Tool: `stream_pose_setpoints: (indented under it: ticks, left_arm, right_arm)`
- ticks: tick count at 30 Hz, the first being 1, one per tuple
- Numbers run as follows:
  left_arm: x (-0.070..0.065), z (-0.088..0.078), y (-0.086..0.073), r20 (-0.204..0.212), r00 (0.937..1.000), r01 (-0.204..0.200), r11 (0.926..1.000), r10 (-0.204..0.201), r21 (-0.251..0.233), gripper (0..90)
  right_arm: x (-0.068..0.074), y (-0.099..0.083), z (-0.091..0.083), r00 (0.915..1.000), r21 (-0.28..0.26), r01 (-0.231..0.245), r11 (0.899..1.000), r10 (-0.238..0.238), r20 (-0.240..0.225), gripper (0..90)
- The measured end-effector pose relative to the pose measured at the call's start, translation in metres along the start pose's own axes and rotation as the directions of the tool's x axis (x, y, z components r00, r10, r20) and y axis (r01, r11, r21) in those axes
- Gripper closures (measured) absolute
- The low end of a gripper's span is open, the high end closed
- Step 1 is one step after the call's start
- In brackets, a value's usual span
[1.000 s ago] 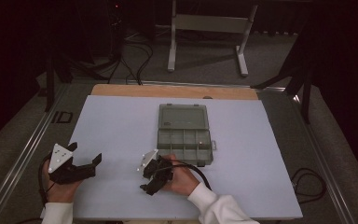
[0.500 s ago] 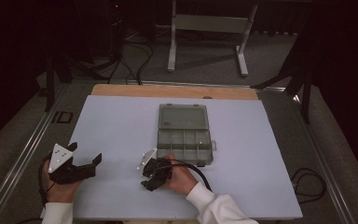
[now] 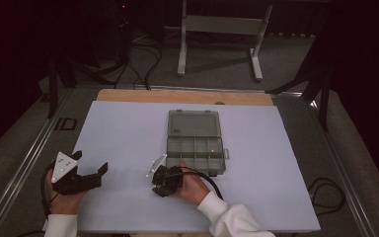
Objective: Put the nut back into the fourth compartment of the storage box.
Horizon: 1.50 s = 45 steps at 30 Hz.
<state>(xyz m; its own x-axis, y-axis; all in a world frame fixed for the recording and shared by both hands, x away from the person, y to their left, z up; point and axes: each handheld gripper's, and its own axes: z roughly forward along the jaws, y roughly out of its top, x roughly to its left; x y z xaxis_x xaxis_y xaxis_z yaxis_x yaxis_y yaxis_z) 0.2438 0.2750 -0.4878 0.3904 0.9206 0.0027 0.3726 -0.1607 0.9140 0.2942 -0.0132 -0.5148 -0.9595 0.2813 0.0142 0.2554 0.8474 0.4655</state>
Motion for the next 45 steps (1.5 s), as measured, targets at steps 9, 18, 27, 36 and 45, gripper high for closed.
stream_pose_setpoints:
  ticks: [9, 18, 27, 36, 45]
  left_arm:
    - [0.000, 0.000, 0.000, -0.001, 1.0000, 0.001, 1.0000, -0.001, 0.000, 3.8]
    - [0.000, 0.000, 0.000, -0.002, 1.0000, 0.002, 1.0000, -0.002, 0.001, 3.8]
    - [0.000, 0.001, 0.000, -0.002, 1.0000, 0.002, 1.0000, -0.002, 0.002, 3.8]
    - [0.000, 0.001, 0.000, -0.002, 1.0000, 0.003, 1.0000, -0.003, 0.002, 3.8]
    - [0.000, 0.001, 0.000, -0.002, 1.0000, 0.003, 1.0000, -0.003, 0.001, 3.8]
  right_arm:
    - [0.002, 0.003, -0.001, 0.9999, 0.033, 0.001, 0.999, -0.001, 0.013, 70.3]
    - [-0.002, 0.001, -0.008, 0.9999, 0.041, 0.000, 0.999, -0.001, 0.015, 70.4]
    - [-0.003, 0.002, -0.025, 0.9995, 0.013, -0.019, 1.000, 0.019, 0.024, 70.3]
    - [-0.008, 0.002, -0.037, 0.9986, -0.006, -0.036, 0.999, 0.036, 0.039, 70.3]
    - [-0.019, 0.004, -0.058, 0.9961, -0.042, -0.058, 0.997, 0.061, 0.064, 70.4]
